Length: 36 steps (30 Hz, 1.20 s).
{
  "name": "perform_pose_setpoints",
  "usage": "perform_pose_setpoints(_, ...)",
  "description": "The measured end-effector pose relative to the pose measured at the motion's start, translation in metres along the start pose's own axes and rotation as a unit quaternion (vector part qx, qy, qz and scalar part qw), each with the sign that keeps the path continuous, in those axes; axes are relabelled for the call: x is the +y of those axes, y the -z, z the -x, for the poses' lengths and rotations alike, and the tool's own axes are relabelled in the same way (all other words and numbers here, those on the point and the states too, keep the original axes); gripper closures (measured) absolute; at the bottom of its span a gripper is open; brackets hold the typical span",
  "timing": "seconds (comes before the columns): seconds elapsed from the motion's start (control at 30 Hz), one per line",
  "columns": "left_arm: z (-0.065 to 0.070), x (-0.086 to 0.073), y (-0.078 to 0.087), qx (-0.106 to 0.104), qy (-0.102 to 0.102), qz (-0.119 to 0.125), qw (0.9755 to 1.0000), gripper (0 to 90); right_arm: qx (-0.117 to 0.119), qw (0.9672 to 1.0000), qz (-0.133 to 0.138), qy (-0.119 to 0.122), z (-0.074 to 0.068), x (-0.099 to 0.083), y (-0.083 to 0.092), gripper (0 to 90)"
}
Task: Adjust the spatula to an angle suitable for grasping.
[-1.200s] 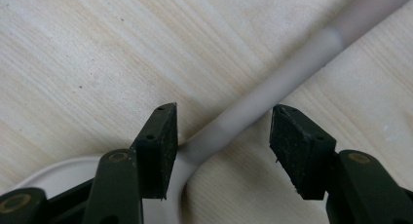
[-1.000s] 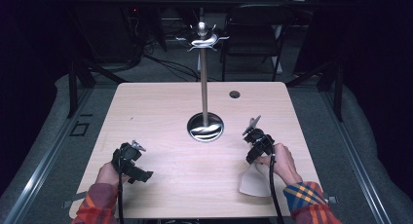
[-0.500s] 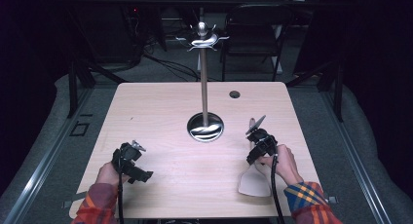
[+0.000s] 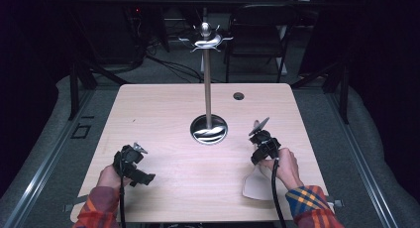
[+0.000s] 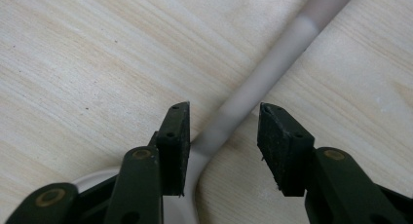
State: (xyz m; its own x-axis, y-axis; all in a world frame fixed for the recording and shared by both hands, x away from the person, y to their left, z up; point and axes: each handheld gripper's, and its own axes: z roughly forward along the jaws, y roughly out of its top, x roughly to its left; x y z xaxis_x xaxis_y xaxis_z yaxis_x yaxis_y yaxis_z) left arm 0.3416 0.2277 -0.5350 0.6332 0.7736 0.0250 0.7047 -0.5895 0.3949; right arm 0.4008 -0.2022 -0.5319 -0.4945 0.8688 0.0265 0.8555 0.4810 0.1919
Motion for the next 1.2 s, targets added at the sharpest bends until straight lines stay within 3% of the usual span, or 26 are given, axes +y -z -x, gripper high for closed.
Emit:
perform_pose_setpoints(0.07, 0.001, 0.000, 0.000, -0.001, -0.001, 0.002, 1.0000, 0.1, -0.001, 1.0000, -0.004, 0.001, 0.001, -0.001, 0.001, 56.0)
perform_pose_setpoints(0.1, 0.001, 0.000, -0.001, -0.001, -0.002, 0.001, 1.0000, 0.1, 0.007, 0.9999, 0.011, -0.010, -0.001, -0.002, -0.003, 55.7)
perform_pose_setpoints(0.2, 0.000, 0.000, 0.000, -0.001, -0.001, 0.000, 1.0000, 0.1, -0.002, 0.9999, -0.014, 0.006, 0.000, 0.001, -0.002, 55.7)
perform_pose_setpoints(0.23, 0.000, 0.000, -0.001, -0.001, 0.000, 0.001, 1.0000, 0.1, 0.006, 0.9996, 0.020, -0.019, -0.003, -0.002, -0.009, 55.9)
perform_pose_setpoints(0.27, 0.000, 0.000, -0.001, -0.002, 0.000, 0.000, 1.0000, 0.1, 0.004, 1.0000, -0.002, -0.001, -0.001, 0.000, -0.006, 56.2)
perform_pose_setpoints(0.3, 0.000, 0.000, -0.001, -0.002, 0.001, 0.000, 1.0000, 0.1, 0.004, 1.0000, -0.008, 0.004, 0.000, 0.000, -0.005, 56.3)
perform_pose_setpoints(0.4, 0.000, 0.001, -0.001, -0.002, -0.001, -0.002, 1.0000, 0.1, 0.022, 0.9997, -0.001, 0.008, 0.003, -0.001, -0.005, 58.1)
perform_pose_setpoints(0.5, 0.000, 0.000, -0.001, -0.001, 0.000, -0.001, 1.0000, 0.1, 0.020, 0.9994, -0.011, 0.025, 0.002, 0.000, -0.004, 59.4)
perform_pose_setpoints(0.53, 0.000, 0.000, -0.001, -0.002, 0.000, -0.001, 1.0000, 0.1, 0.026, 0.9996, 0.008, 0.013, -0.001, -0.002, -0.007, 60.5)
perform_pose_setpoints(0.57, 0.000, 0.000, -0.001, -0.002, 0.000, -0.001, 1.0000, 0.1, 0.025, 0.9995, 0.003, 0.019, -0.001, -0.001, -0.007, 61.0)
perform_pose_setpoints(0.6, 0.000, 0.000, -0.001, -0.002, -0.001, -0.001, 1.0000, 0.1, 0.021, 0.9986, -0.023, 0.042, 0.001, 0.002, -0.003, 61.6)
perform_pose_setpoints(0.67, 0.000, 0.000, -0.001, -0.002, -0.001, -0.001, 1.0000, 0.1, 0.019, 0.9982, -0.029, 0.048, 0.001, 0.002, -0.002, 62.1)
perform_pose_setpoints(0.77, 0.000, 0.000, -0.001, -0.002, -0.001, -0.001, 1.0000, 0.1, 0.021, 0.9984, -0.018, 0.049, -0.001, 0.001, -0.004, 63.3)
perform_pose_setpoints(0.8, 0.000, 0.000, -0.001, -0.002, -0.001, -0.001, 1.0000, 0.1, 0.014, 0.9969, -0.031, 0.071, -0.001, 0.002, -0.002, 64.2)
perform_pose_setpoints(0.87, 0.000, 0.000, -0.001, -0.002, -0.001, -0.001, 1.0000, 0.1, 0.005, 0.9958, -0.032, 0.085, -0.002, 0.001, -0.001, 65.7)
perform_pose_setpoints(1.13, 0.000, 0.000, -0.001, -0.002, -0.002, -0.002, 1.0000, 0.1, 0.000, 0.9941, -0.043, 0.099, 0.005, -0.005, 0.002, 69.0)
perform_pose_setpoints(1.2, 0.000, 0.000, -0.001, -0.002, -0.002, -0.002, 1.0000, 0.1, 0.004, 0.9955, -0.031, 0.089, 0.005, -0.007, 0.000, 69.5)
